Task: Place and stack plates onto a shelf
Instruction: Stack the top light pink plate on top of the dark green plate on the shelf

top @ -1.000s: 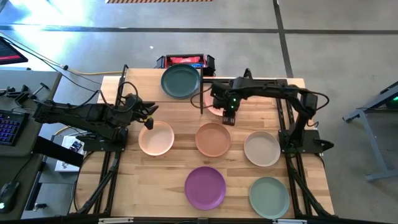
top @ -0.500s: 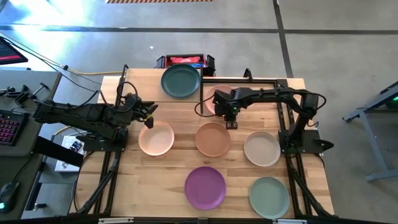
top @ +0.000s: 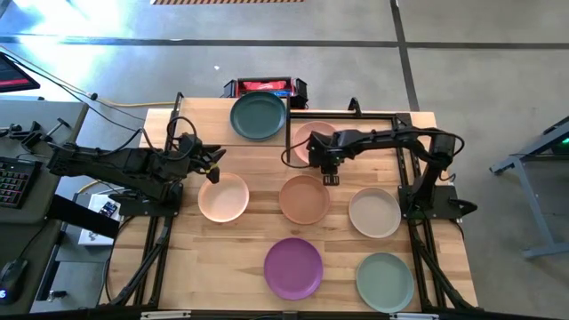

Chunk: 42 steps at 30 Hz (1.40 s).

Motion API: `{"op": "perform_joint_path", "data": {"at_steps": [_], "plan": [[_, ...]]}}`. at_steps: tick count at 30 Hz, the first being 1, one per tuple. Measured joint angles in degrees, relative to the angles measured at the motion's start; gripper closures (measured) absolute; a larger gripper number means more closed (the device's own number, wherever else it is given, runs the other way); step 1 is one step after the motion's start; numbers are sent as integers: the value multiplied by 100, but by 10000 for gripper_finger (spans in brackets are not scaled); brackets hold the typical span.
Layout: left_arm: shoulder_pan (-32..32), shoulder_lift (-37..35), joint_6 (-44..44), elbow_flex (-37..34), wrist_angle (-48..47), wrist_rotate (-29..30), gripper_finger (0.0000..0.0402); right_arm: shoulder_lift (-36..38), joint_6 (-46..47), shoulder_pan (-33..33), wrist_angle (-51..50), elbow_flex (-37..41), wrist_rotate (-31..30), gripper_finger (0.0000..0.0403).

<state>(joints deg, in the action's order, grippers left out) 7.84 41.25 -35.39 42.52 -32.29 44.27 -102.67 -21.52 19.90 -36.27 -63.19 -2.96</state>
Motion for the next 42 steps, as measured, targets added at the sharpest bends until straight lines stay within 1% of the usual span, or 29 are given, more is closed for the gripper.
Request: {"op": "perform_joint_path", "data": {"at_steps": [5, 10, 13, 17, 18, 22, 24, 30, 34, 42], "plan": [[0, 0, 2, 0, 0, 2, 298, 0, 4, 0, 416, 275, -69, 304], [0, 0, 0, 0, 0, 2, 298, 0, 238, -2, 437, 329, -283, 307], [0, 0, 0, 0, 0, 4, 298, 0, 353, 0, 435, 329, -284, 328], [0, 0, 2, 0, 0, 12, 298, 0, 365, 0, 432, 329, -300, 384], [-1, 0, 2, 0, 0, 18, 298, 0, 381, -2, 425, 327, -313, 392], [0, 0, 2, 0, 0, 69, 298, 3, 690, -2, 391, 325, -261, 389], [0, 0, 0, 0, 0, 151, 298, 33, 914, 0, 259, 300, -161, 396], [-2, 0, 2, 0, -3, 256, 298, 113, 1367, -55, -427, -162, -138, 402], [0, 0, 2, 0, -7, 308, 298, 226, 1424, -81, -748, -551, -125, 403], [-2, -2, 56, 0, -4, 349, 298, 271, 1419, -81, -1702, -1506, -132, 402]]}}
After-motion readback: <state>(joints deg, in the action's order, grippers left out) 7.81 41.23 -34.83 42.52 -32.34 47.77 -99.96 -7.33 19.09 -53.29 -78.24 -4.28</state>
